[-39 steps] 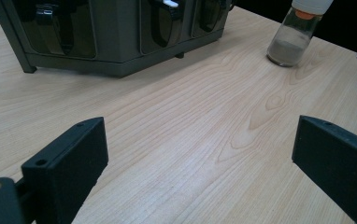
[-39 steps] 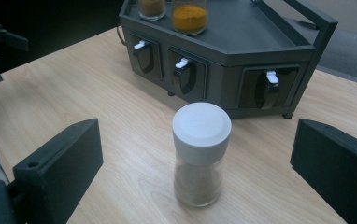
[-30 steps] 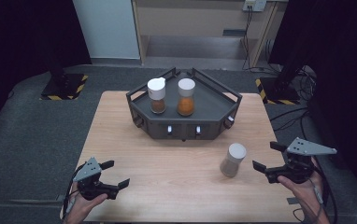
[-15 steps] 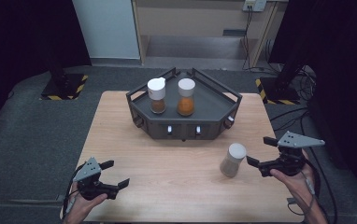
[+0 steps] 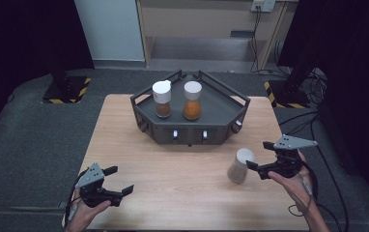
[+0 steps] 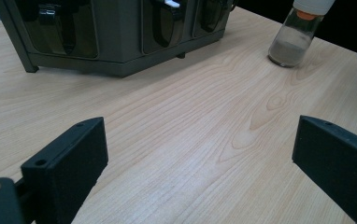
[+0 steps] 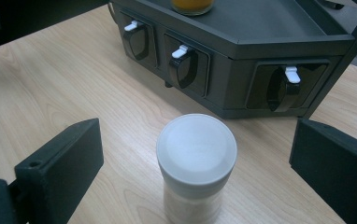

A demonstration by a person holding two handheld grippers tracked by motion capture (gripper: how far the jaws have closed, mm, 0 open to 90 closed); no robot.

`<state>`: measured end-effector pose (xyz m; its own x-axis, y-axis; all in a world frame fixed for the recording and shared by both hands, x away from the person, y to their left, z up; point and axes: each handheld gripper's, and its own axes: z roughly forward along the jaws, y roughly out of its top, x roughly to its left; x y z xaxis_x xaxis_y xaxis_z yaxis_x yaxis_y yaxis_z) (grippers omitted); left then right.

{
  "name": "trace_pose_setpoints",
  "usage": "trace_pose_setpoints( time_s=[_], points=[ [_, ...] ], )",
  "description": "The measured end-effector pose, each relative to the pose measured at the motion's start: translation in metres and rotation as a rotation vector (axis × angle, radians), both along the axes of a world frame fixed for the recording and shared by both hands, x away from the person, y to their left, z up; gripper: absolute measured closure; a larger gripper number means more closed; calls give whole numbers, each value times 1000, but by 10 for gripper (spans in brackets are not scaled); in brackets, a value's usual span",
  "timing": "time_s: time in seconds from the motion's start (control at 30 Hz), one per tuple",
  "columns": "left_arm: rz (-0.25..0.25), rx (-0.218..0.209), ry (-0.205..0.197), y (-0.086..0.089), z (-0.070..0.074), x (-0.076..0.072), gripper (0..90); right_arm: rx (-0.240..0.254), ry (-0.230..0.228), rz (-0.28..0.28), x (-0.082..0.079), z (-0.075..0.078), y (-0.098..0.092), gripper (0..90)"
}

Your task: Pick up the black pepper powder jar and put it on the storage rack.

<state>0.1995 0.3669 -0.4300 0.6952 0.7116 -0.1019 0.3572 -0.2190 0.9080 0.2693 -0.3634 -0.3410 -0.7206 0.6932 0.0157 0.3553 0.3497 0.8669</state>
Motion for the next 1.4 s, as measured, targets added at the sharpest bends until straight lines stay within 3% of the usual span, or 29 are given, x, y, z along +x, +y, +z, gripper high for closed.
trace_pose_setpoints(
  time_s=[0.5, 1.4],
  points=[
    [0, 2, 1, 0, 0, 0, 27, -35, 37, -2, 15, -16, 14, 46],
    [-1, 5, -1, 0, 0, 0, 28, -67, 66, 2, 28, -39, 27, 194]
  ],
)
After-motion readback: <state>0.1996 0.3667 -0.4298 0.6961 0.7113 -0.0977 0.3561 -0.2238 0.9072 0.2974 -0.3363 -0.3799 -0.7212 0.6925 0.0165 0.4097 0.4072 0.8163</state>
